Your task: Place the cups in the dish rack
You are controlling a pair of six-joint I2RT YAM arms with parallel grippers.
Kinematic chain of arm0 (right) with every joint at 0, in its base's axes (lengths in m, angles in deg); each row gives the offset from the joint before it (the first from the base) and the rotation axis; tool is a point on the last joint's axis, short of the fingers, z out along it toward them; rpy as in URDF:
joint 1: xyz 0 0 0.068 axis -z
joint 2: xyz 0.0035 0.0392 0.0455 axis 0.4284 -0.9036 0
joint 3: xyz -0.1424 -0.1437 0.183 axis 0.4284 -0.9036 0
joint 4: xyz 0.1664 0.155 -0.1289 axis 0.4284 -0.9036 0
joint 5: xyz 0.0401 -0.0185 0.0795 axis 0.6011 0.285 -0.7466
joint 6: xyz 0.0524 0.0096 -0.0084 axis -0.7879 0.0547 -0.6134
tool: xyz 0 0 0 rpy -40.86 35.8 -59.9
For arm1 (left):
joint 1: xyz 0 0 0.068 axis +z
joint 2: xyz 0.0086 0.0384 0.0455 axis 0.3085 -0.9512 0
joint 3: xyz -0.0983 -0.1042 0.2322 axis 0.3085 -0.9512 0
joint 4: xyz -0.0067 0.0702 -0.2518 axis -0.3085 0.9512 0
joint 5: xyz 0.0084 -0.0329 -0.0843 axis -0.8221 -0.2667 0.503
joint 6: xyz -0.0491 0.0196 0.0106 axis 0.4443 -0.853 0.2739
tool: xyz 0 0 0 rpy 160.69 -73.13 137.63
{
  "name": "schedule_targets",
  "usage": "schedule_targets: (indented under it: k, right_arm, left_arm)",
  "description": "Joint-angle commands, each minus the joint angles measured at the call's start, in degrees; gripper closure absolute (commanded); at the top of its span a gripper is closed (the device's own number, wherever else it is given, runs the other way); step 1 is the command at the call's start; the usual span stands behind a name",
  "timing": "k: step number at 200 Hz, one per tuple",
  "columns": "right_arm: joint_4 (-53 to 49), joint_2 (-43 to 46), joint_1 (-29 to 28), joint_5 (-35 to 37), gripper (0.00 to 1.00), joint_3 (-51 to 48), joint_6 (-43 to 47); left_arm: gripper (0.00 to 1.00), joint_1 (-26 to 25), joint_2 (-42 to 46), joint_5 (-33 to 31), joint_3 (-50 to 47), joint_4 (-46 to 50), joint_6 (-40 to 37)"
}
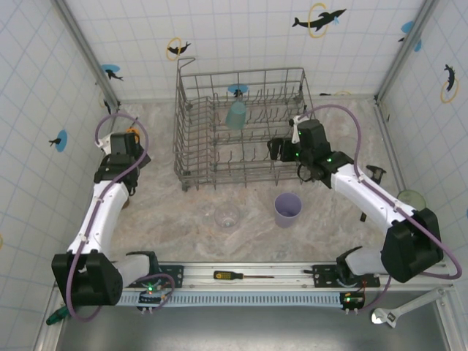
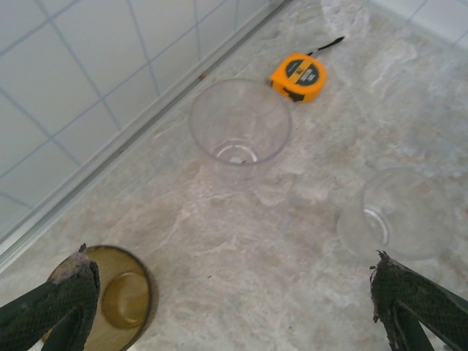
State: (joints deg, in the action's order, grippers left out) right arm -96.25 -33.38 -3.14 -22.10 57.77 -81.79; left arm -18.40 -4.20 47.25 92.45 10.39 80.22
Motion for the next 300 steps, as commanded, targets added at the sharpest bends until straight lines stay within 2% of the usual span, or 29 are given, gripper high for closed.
schedule_targets:
  k: [1, 26, 41, 92, 130, 159, 232, 273, 286, 300]
  right_arm:
    - [3.6, 2.1, 0.5, -3.1, 0.00, -1.9, -0.2]
    - [3.7, 2.5, 1.1, -3.3, 0.00, -2.8, -0.3]
    - [4.4, 3.1, 1.2, -3.5, 0.00, -3.9, -0.4]
    - [6.6, 3.7, 2.2, -4.8, 0.00, -6.5, -1.0]
    - [6.9, 3.0, 3.2, -5.9, 0.00, -6.6, -1.0]
    - [6.8, 1.7, 3.5, -6.7, 0.00, -5.7, -1.4]
    - [8.5, 2.0, 4.0, -5.8, 0.00, -6.0, -3.4]
    - [9.7, 2.1, 4.7, -6.1, 0.00, -6.1, -5.0]
    - [9.8, 2.2, 4.8, -6.2, 0.00, -6.1, -5.2]
    - [10.0, 2.3, 4.8, -6.3, 0.00, -6.1, -5.4]
  left_arm:
    - [0.02, -0.3, 0.7, -3.7, 1.7, 5.6, -0.2]
    - [0.03, 0.4, -0.1, -7.7, 1.7, 7.9, -5.5]
    - [0.03, 0.9, -0.6, -6.8, 1.7, 8.3, -7.8]
    - [0.07, 3.5, -2.5, -2.8, -1.7, 8.8, -7.5]
    - [0.16, 5.0, -5.1, 0.2, -3.4, 7.6, -8.0]
    - [0.27, 5.4, -7.4, -0.2, -4.0, 8.2, -8.1]
    - [0.33, 8.5, -9.2, 2.9, -7.0, 4.1, -8.9]
    - [0.34, 8.7, -11.9, 1.2, -9.9, -0.6, -7.7]
    - [0.37, 8.8, -12.9, 1.2, -9.9, -1.1, -7.6]
    - [0.44, 8.9, -13.7, 1.1, -9.6, -1.4, -7.5]
